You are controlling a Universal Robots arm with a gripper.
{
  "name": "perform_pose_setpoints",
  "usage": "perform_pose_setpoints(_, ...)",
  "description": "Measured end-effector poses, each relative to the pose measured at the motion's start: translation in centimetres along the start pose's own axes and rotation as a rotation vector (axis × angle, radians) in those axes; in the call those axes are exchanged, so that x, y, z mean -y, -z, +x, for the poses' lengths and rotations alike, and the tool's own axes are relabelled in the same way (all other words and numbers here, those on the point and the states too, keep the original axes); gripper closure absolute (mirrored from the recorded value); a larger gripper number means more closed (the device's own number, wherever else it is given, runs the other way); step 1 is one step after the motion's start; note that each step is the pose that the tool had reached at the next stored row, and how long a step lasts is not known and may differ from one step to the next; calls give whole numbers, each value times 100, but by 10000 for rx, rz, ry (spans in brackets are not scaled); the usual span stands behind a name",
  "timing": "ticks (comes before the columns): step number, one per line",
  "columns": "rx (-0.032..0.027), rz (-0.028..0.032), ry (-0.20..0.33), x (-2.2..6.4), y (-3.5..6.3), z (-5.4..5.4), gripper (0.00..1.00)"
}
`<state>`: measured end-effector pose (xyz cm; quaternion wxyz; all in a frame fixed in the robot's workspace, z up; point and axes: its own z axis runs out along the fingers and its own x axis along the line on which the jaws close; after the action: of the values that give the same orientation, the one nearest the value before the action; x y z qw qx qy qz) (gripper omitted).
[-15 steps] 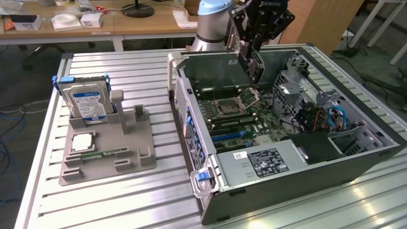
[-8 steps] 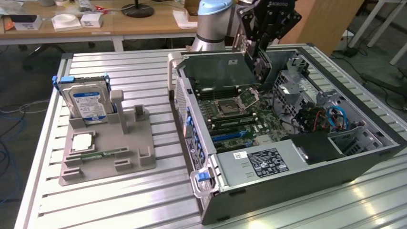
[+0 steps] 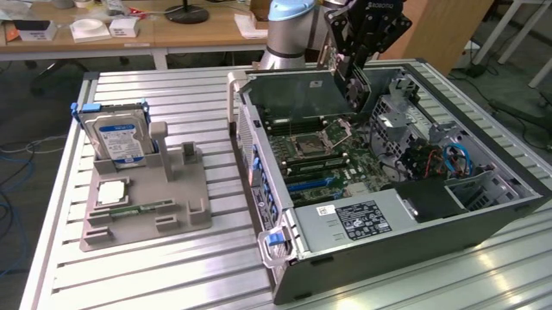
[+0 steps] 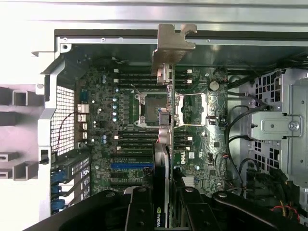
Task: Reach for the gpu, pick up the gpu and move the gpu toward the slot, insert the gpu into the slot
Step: 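Pick up the gpu and move the gpu toward the slot, then insert the gpu into the slot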
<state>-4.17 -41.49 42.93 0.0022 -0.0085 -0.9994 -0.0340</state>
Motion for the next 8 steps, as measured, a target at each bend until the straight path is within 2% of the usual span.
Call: perform_pose_setpoints(8, -1, -25, 3, 0, 0, 0, 74)
